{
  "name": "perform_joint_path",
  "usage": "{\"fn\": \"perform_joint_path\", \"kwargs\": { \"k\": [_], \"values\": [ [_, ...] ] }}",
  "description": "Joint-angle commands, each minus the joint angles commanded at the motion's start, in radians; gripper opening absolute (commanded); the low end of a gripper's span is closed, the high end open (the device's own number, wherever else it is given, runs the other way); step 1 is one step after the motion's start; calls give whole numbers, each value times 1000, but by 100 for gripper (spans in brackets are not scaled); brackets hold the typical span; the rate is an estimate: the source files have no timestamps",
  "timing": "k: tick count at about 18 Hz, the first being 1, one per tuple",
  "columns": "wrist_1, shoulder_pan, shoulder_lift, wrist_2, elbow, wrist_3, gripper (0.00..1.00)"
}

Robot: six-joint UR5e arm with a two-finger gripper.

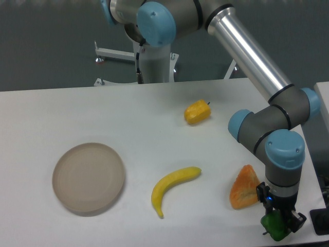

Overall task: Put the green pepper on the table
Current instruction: 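Lift the held green pepper up and away from the orange wedge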

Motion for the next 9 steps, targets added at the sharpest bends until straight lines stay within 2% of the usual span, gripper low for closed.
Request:
{"fn": "perform_joint_path", "kwargs": {
  "k": [2, 6, 7, 9],
  "values": [
    [-6, 0, 12, -3, -12, -2, 27],
    [-54, -3, 35, -6, -21, -40, 27],
    [-83, -6, 54, -6, -37, -67, 27],
    [-95, -6, 95, -8, -84, -74, 27]
  ]
}}
